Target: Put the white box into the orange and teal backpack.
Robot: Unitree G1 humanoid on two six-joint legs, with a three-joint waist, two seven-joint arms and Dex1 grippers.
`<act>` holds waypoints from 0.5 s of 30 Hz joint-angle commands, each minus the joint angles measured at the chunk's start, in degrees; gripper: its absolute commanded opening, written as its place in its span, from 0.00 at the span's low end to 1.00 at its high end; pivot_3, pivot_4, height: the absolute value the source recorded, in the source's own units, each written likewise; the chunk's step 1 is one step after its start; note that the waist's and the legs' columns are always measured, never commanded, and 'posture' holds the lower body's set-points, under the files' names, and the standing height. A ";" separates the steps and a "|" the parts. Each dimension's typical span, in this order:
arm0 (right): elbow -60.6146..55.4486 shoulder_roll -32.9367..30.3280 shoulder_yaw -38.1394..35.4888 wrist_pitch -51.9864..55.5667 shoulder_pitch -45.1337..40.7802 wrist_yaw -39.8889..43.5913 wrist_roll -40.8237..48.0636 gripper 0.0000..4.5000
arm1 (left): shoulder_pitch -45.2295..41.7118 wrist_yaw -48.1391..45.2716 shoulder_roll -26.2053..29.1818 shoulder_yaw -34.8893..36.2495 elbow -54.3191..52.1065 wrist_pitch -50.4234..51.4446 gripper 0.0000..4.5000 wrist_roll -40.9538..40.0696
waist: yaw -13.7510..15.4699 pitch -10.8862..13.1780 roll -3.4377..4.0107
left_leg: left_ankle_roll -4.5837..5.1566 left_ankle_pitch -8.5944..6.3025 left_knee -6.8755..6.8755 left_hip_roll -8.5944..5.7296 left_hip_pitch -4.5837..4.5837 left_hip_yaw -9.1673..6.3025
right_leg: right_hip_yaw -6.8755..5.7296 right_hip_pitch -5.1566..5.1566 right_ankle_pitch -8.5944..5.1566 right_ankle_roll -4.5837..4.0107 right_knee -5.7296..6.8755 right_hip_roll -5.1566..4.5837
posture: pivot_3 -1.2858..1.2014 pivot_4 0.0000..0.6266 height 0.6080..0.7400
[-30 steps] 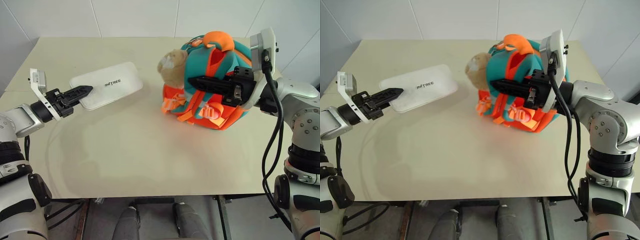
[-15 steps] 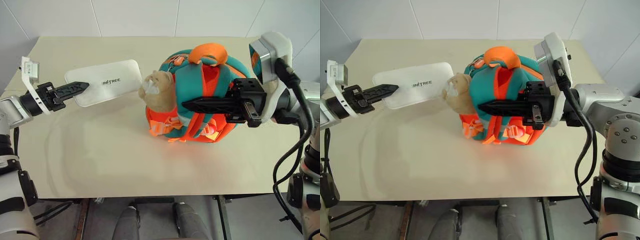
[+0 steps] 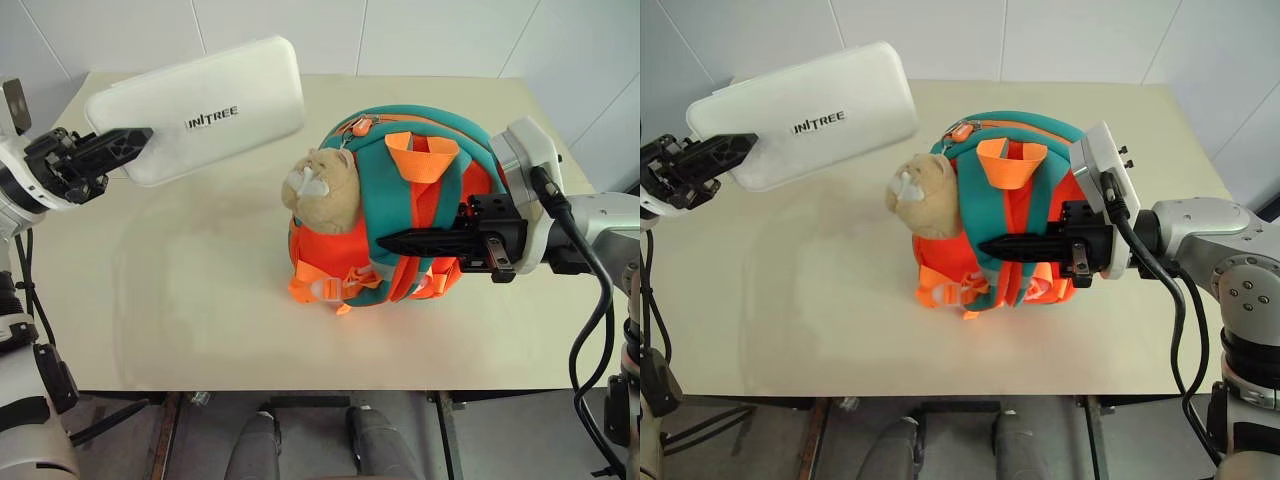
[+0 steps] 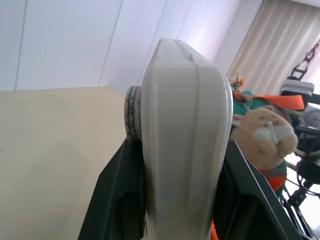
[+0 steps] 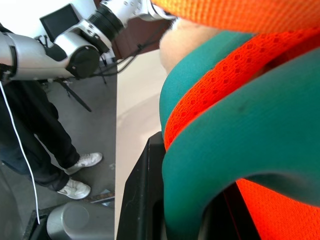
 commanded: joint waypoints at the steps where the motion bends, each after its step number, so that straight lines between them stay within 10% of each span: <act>1: -0.63 -0.81 -0.23 -2.17 0.58 1.05 -0.99 0.00 | 0.24 -3.07 1.20 1.20 -4.58 -0.53 0.28 -2.41 | 0.00 0.00 0.00 | 0.00 0.00 0.05 0.00 0.00 0.00 | 0.00 0.00 0.00 0.00 0.05 0.00 | 0.52 0.24 1.00; 15: 0.71 -0.79 1.82 -4.14 0.29 2.93 -4.76 0.00 | -4.39 -13.82 1.99 -15.14 -3.49 -7.30 0.28 8.23 | 0.03 0.00 0.00 | 0.03 0.02 0.27 0.00 0.01 -0.01 | 0.01 0.02 0.00 0.00 0.23 0.03 | 0.52 0.24 1.00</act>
